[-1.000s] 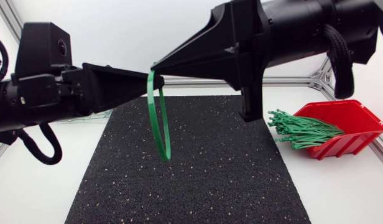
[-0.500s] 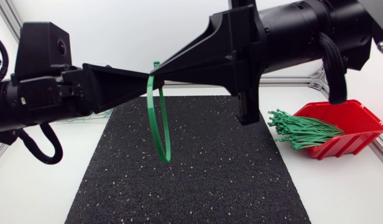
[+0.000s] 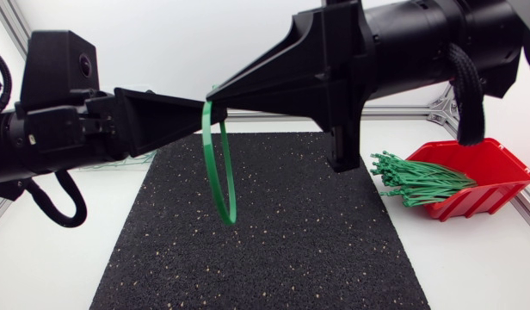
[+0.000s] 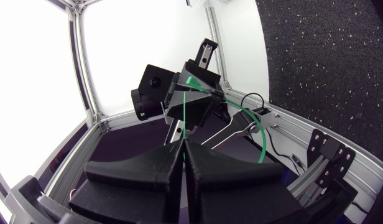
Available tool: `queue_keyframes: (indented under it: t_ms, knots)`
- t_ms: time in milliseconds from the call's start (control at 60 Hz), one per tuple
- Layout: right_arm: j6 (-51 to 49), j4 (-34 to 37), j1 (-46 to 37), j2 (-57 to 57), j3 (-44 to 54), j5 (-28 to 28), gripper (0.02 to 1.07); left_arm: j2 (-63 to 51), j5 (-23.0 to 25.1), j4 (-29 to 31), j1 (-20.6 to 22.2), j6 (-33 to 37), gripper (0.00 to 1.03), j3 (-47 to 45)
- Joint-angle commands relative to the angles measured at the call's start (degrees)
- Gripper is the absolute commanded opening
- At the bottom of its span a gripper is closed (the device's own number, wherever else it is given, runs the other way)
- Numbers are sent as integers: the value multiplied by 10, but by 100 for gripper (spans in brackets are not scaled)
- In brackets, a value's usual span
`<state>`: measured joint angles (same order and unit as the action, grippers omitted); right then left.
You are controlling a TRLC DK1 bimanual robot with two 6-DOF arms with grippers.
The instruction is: Take a green cable tie from the red box, thread the tail through the head to close it, then place it in the transparent bin on the left.
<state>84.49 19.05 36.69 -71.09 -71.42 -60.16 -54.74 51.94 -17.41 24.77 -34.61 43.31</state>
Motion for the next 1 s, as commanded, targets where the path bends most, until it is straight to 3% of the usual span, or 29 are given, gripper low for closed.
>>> queue_keyframes:
  t_ms: [0, 983]
  knots:
    - [21, -8, 3, 2, 15, 0, 8, 1, -2, -4, 1, 7, 4, -9]
    - [21, -27, -5, -6, 26, 1, 8, 9, -3, -3, 5, 8, 4, -11]
